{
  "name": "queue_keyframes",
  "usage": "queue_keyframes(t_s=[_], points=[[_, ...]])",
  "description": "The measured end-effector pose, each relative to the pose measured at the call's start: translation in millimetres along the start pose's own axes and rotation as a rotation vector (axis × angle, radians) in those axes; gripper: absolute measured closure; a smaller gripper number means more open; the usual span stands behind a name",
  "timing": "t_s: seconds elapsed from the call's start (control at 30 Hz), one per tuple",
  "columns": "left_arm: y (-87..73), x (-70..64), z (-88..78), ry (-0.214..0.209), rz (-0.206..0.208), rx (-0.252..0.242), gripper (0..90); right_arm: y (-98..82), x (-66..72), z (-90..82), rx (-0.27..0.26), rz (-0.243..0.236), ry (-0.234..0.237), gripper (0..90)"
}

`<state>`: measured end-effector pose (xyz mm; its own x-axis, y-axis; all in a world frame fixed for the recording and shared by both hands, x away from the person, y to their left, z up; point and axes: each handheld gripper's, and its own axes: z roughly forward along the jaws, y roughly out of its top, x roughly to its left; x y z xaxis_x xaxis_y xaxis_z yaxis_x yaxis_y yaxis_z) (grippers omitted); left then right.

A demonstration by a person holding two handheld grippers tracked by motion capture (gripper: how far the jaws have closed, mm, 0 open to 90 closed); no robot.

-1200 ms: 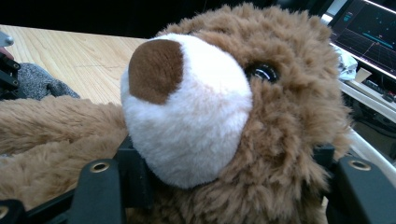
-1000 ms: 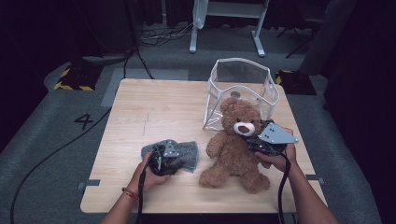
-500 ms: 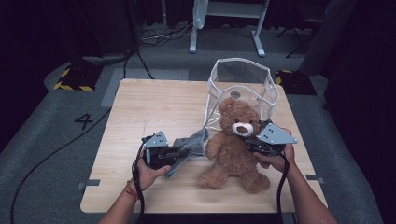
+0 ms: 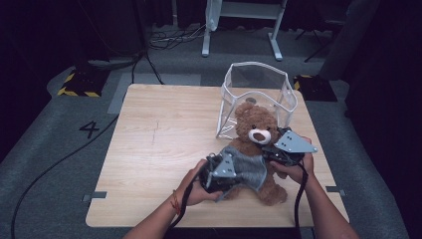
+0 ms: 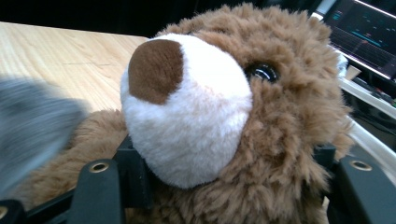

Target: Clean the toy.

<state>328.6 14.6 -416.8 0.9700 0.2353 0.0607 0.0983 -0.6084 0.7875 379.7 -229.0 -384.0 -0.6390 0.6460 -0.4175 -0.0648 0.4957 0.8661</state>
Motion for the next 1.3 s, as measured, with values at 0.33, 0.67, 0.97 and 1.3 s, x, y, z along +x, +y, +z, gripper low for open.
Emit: queue_keyframes(t_s=[0.33,0.67,0.97,1.3], points=[[-45.1,-1.2,-7.7,0.005,-0.072,0.112,79.0,0.5,-9.2,-10.8,-0.051,0.043,-0.031,37.0],[-77.4,62.1,-68.8,0.194,-0.428,-0.087,78.6,3.7,-5.1,-7.8,-0.086,0.053,0.009,36.6],[-30.3,61.2,-61.4,0.136,-0.349,-0.209,78.3,2.0,1.0,-5.0,-0.089,0.036,0.04,36.1],[-39.0,17.5,-4.7,-0.028,-0.181,0.054,78.3,0.0,-3.2,-10.6,-0.079,0.033,-0.005,36.0]])
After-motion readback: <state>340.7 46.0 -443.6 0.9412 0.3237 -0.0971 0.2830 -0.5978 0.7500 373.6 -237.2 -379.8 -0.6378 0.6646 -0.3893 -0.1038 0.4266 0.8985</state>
